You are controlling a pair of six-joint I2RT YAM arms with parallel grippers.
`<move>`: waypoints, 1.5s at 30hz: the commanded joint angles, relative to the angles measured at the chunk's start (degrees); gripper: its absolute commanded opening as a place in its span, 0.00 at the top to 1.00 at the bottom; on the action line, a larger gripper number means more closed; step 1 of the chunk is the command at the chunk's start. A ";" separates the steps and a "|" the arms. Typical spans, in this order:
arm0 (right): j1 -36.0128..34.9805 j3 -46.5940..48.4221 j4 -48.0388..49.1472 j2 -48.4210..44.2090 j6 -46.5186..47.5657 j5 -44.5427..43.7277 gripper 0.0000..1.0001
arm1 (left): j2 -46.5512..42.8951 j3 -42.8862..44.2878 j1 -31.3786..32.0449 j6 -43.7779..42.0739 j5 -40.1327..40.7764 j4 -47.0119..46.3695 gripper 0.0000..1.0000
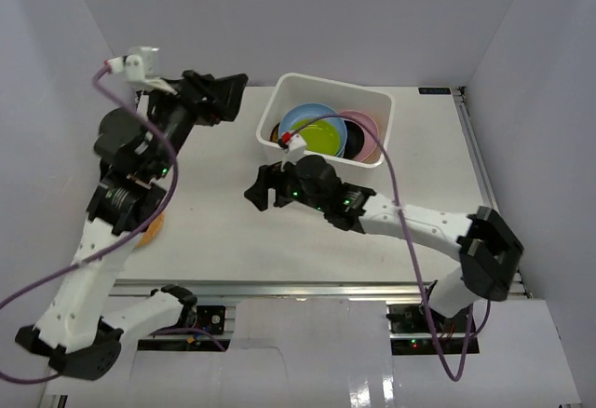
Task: Place the plates into the plastic bin on the countertop
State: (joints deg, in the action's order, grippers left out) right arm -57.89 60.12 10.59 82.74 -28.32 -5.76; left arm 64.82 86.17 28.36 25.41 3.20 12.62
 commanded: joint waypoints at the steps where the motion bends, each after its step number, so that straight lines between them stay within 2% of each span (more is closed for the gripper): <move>1: -4.50 9.03 6.37 10.40 -3.75 -0.84 0.19 | -7.67 -7.06 0.29 -0.89 -0.30 2.92 0.02; 2: -5.21 14.27 5.94 16.43 -4.11 -0.57 0.20 | -9.43 -7.68 0.29 -0.63 -0.39 3.63 0.02; 4: -6.97 20.27 4.80 22.44 -4.55 -0.31 0.24 | -13.56 -8.74 0.29 -0.10 -1.09 5.56 0.02; 5: -7.24 23.43 4.10 28.30 -5.08 0.13 0.29 | -14.53 -9.00 0.29 0.08 -3.53 5.74 0.02; 6: -7.50 29.64 2.61 31.31 -5.69 0.92 0.30 | -15.41 -9.26 0.29 0.08 -6.51 6.01 0.02; 9: -7.68 39.16 1.54 40.81 -9.55 4.52 0.31 | -17.35 -9.35 0.21 0.52 -11.81 8.20 0.02; 12: -7.59 46.64 0.14 49.34 -13.68 5.23 0.31 | -19.90 -10.67 0.29 -0.18 -10.85 9.52 0.02; 16: -7.68 62.70 -1.10 61.03 -21.59 9.27 0.29 | -21.84 -12.08 0.29 -2.55 -6.64 13.04 0.02; 20: -7.77 69.69 1.53 70.26 -29.51 9.46 0.28 | -21.40 -13.66 0.29 -3.52 2.14 18.73 0.02; 27: -7.50 71.54 3.99 75.20 -36.89 7.78 0.25 | -22.62 -16.64 0.29 -3.88 9.27 20.60 0.02; 29: -7.33 72.68 4.26 76.51 -38.38 7.61 0.25 | -22.72 -18.14 0.29 -3.70 15.06 20.78 0.02; 32: -7.24 69.63 7.59 73.64 -37.61 9.27 0.26 | -20.62 -21.92 0.29 -1.95 25.50 21.56 0.02; 34: -7.68 59.36 14.32 69.07 -33.66 9.45 0.26 | -17.64 -20.88 0.21 -0.37 27.55 23.50 0.02; 38: -7.42 44.33 19.20 53.43 -25.58 9.19 0.26 | -16.21 -17.89 0.21 2.45 35.70 20.96 0.02; 39: -7.33 37.51 21.55 47.83 -23.47 9.27 0.26 | -16.21 -17.18 0.12 2.97 37.56 20.86 0.02; 41: -7.15 29.83 24.64 42.09 -22.14 9.45 0.26 | -15.43 -16.12 -1.02 4.91 41.16 19.99 0.02; 42: -7.15 22.22 26.22 39.19 -21.00 9.62 0.26 | -15.07 -16.21 -1.81 5.87 41.10 19.90 0.11; 43: -7.15 18.67 28.76 33.94 -20.64 9.37 0.27 | -14.72 -16.65 -3.03 6.58 40.92 19.38 0.17; 45: -7.24 12.42 30.45 29.17 -20.12 9.97 0.27 | -12.18 -18.23 -12.14 9.91 34.02 19.98 0.20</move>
State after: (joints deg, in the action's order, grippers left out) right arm -65.25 78.74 31.22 119.94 -52.77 3.84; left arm 50.81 67.40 24.62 30.11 38.50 33.08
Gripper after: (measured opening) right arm 0.733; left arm 0.818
